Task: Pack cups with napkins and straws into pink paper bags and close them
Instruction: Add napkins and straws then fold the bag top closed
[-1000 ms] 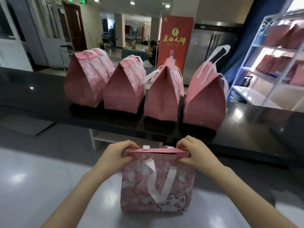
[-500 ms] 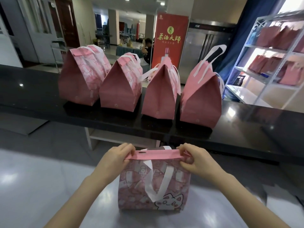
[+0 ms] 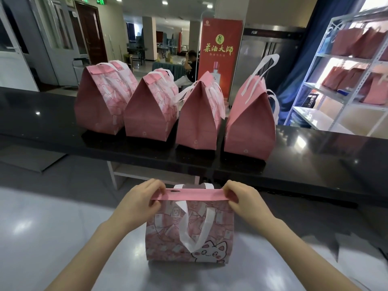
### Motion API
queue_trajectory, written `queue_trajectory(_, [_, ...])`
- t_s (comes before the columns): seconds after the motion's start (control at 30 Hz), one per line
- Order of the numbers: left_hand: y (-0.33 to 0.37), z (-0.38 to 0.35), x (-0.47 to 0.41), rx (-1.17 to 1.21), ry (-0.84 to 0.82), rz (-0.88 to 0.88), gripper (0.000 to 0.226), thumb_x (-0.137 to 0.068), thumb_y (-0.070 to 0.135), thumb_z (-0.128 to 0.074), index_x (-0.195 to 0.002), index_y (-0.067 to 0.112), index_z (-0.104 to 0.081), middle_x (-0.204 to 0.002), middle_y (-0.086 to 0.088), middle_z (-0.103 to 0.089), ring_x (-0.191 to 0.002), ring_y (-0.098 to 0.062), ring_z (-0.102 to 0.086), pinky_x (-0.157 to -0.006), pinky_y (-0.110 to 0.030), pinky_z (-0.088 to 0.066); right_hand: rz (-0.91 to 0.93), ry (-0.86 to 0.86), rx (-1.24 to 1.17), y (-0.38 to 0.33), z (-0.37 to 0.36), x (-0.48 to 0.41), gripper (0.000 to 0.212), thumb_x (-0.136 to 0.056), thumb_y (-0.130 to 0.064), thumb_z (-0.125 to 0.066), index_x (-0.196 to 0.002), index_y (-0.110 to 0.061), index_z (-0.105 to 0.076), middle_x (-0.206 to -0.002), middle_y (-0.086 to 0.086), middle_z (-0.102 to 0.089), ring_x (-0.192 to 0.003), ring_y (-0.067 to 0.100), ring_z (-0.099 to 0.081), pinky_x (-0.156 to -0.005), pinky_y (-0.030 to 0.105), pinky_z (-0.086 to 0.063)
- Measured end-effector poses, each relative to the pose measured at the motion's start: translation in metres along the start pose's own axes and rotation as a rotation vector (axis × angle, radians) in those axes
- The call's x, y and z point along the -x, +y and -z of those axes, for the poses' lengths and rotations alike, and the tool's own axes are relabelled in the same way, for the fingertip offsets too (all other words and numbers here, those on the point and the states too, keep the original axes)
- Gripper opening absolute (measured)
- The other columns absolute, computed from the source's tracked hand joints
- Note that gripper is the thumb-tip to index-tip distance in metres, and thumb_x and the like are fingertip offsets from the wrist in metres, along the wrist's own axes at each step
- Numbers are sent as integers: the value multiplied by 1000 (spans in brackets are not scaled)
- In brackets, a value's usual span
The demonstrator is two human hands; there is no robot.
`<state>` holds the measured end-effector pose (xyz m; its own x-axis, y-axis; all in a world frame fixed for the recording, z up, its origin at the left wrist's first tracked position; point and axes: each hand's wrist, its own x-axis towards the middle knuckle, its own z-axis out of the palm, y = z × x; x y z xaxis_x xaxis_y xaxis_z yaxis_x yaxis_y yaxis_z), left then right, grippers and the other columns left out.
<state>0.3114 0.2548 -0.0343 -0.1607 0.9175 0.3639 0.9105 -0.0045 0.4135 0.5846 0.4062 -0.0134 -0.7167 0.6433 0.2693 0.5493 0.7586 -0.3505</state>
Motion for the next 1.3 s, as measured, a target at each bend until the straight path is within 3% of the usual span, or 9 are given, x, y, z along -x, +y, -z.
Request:
queue_trajectory(0.27, [9,1,0,33,68,1,13,-82,22,-73,-88,25,-63,-82,22,-59,-76,-1,-58,-68,-23,-53,33,-65,19,4,5,3,10,-86,-28,-65,-95,-26,-61,-97,-14,-65,-89,6,-58,-82,25,-49])
queue_trajectory(0.37, [13,-2,-3,42,83,34,22,-81,15,-75,-93,23,-58,-84,14,-64,-78,-6,-60,-69,-27,-53,-57,-64,-59,1,7,0,22,-83,-26,-71,-96,-29,-53,-93,-12,-67,-86,7,-62,-77,27,-53])
queue_trajectory(0.47, [17,-8,-6,70,105,87,23,-83,12,-72,-102,23,-65,-89,14,-67,-84,-7,-62,-76,-26,-53,-110,-36,-118,-2,6,-6,25,-79,-18,-74,-99,-29,-63,-87,-15,-67,-85,4,-63,-78,22,-52])
queue_trajectory(0.63, [22,-7,-9,45,134,114,13,-80,8,-73,-89,19,-72,-84,12,-69,-81,-9,-63,-78,-28,-53,-142,-13,-125,-6,2,-11,16,-77,-8,-69,-82,-24,-72,-72,-12,-67,-72,3,-62,-68,23,-53])
queue_trajectory(0.73, [23,-4,-10,0,114,80,11,-81,17,-68,-90,23,-70,-84,16,-65,-79,-6,-60,-79,-30,-51,-130,-92,-86,-8,6,-14,17,-78,-12,-66,-87,-27,-68,-81,-14,-67,-79,4,-62,-73,27,-55])
queue_trajectory(0.9, [38,-11,-16,-79,39,-28,20,-83,43,-68,-100,32,-70,-90,20,-59,-86,-2,-54,-96,-26,-35,-50,-179,-58,-25,10,-26,34,-76,-29,-73,-110,-33,-66,-102,-16,-65,-93,2,-59,-84,23,-51])
queue_trajectory(0.97, [44,-17,-20,-81,46,-43,17,-82,40,-70,-94,28,-72,-87,16,-61,-84,-6,-56,-96,-28,-35,-21,-210,-43,-35,5,-30,28,-77,-33,-73,-105,-32,-69,-95,-14,-65,-87,4,-59,-79,23,-51])
queue_trajectory(1.07, [48,-23,-22,-117,74,-37,16,-85,38,-68,-88,23,-74,-84,10,-65,-81,-10,-59,-94,-28,-34,-12,-172,2,-42,-5,-31,12,-82,-23,-68,-93,-24,-73,-86,-9,-68,-80,9,-61,-74,25,-51])
queue_trajectory(1.3, [46,-24,-21,-129,112,-40,16,-86,39,-66,-88,24,-72,-84,12,-63,-81,-9,-58,-89,-27,-38,-3,-169,38,-48,-7,-34,12,-85,-20,-64,-93,-22,-72,-86,-6,-68,-80,13,-61,-73,29,-52])
